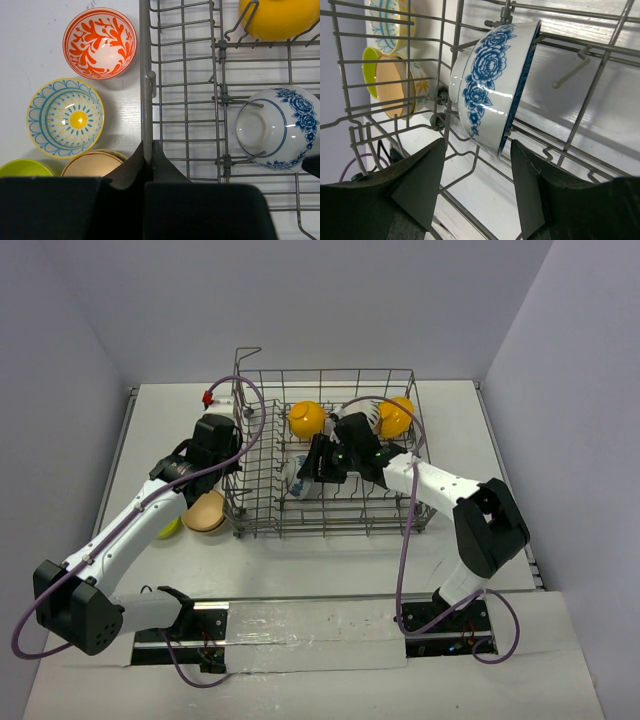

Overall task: Load the bowls into the dish rack
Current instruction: Insert the bowl into the dish rack.

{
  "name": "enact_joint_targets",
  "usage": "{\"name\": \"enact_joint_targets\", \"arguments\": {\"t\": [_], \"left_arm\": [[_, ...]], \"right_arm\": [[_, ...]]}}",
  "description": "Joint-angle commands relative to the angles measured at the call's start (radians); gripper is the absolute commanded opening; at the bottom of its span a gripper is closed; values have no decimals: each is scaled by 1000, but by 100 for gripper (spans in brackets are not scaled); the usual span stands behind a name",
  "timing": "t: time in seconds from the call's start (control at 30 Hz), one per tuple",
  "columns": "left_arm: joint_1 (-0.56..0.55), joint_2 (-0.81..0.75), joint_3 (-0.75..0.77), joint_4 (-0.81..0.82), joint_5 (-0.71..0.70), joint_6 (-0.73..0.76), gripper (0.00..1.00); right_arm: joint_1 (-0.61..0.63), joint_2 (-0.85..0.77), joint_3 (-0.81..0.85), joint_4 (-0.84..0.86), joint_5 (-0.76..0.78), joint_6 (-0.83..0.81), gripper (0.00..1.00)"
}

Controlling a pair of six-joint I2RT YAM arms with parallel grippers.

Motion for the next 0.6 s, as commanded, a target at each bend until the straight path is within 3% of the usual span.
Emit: {"name": "enact_joint_targets", "arguments": {"t": [0.0,0.43,0.53,0.57], "left_arm": [[-45,20,-50,-17,90,16,0],[-45,17,-47,-26,62,13,1],[-45,17,-45,-25,53,9,7],[-45,17,-44,-23,61,9,14]], "right_arm": [[4,-31,86,-88,44,-47,62],[4,-229,267,-441,256,-164,66],[8,-348,225,-386,261,-202,66],[13,-384,199,-313,239,-223,67]]}}
